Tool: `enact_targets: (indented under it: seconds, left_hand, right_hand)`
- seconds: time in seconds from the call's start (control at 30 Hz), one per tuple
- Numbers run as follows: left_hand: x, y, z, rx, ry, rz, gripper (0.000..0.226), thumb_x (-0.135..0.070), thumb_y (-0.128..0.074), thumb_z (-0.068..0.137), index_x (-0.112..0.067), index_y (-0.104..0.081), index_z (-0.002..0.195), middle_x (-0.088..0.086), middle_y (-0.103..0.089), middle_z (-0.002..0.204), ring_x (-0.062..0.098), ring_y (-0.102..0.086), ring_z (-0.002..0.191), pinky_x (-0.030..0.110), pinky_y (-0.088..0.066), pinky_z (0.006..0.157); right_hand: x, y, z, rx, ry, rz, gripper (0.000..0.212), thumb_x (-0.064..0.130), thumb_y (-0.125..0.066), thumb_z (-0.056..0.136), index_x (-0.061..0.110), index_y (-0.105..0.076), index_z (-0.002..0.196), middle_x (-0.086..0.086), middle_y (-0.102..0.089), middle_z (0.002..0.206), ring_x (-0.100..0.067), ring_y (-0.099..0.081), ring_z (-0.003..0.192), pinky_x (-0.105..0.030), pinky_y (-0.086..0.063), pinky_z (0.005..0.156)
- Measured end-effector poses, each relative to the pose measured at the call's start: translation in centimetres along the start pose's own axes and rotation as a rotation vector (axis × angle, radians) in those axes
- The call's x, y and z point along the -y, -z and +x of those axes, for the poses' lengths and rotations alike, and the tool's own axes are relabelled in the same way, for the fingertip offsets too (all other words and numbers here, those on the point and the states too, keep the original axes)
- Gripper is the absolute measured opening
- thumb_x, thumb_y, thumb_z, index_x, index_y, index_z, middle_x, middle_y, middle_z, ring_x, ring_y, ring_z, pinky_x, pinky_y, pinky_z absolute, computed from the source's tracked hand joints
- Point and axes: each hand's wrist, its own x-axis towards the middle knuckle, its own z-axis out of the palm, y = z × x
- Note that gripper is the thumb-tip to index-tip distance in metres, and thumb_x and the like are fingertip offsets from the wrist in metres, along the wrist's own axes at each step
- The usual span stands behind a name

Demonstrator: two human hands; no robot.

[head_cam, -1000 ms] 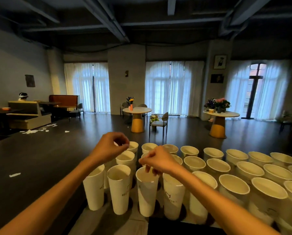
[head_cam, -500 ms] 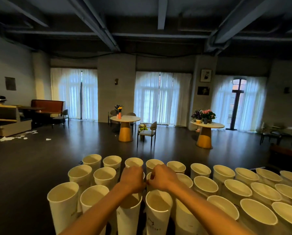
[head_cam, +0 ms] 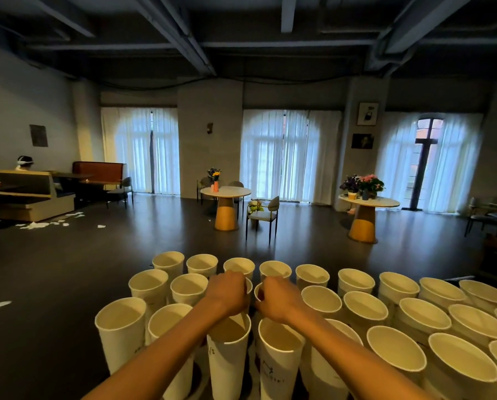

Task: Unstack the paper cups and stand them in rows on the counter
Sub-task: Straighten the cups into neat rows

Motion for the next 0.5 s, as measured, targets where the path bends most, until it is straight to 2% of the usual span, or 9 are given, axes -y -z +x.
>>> enact_targets:
  seconds: [0.23, 0.37, 0.5]
  left_hand:
    - [0.1, -0.1, 0.1, 0.016, 0.005, -0.014, 0.017, -0.032, -0.069, 0.089, -0.017, -0.073, 0.093, 0.007, -0.072, 0.094, 0.020, -0.069, 0.086, 0.034, -0.056, 0.087]
    - [0.0, 0.3, 0.4, -0.015, 0.004, -0.060, 0.022, -0.040, -0.072, 0.085, -0.019, -0.070, 0.080, 0.001, -0.067, 0.077, 0.016, -0.067, 0.077, 0.029, -0.057, 0.077]
    - [-1.0, 1.7, 0.3, -0.130, -0.021, -0.109, 0.022, -0.039, -0.075, 0.082, -0.018, -0.076, 0.089, 0.000, -0.072, 0.086, 0.015, -0.067, 0.078, 0.030, -0.059, 0.075]
  right_hand:
    - [0.3, -0.5, -0.3, -0.032, 0.011, -0.012, 0.010, 0.026, -0.065, 0.092, 0.017, -0.067, 0.091, -0.004, -0.065, 0.087, -0.016, -0.063, 0.077, -0.027, -0.054, 0.075]
    - [0.1, 0.7, -0.6, -0.071, 0.006, -0.001, 0.019, 0.033, -0.067, 0.089, 0.018, -0.063, 0.078, -0.003, -0.061, 0.075, -0.014, -0.060, 0.066, -0.023, -0.049, 0.061]
    - [-1.9, 3.9, -1.7, -0.138, 0.002, 0.019, 0.026, 0.041, -0.068, 0.088, 0.016, -0.072, 0.082, -0.002, -0.068, 0.076, -0.013, -0.063, 0.066, -0.027, -0.056, 0.066]
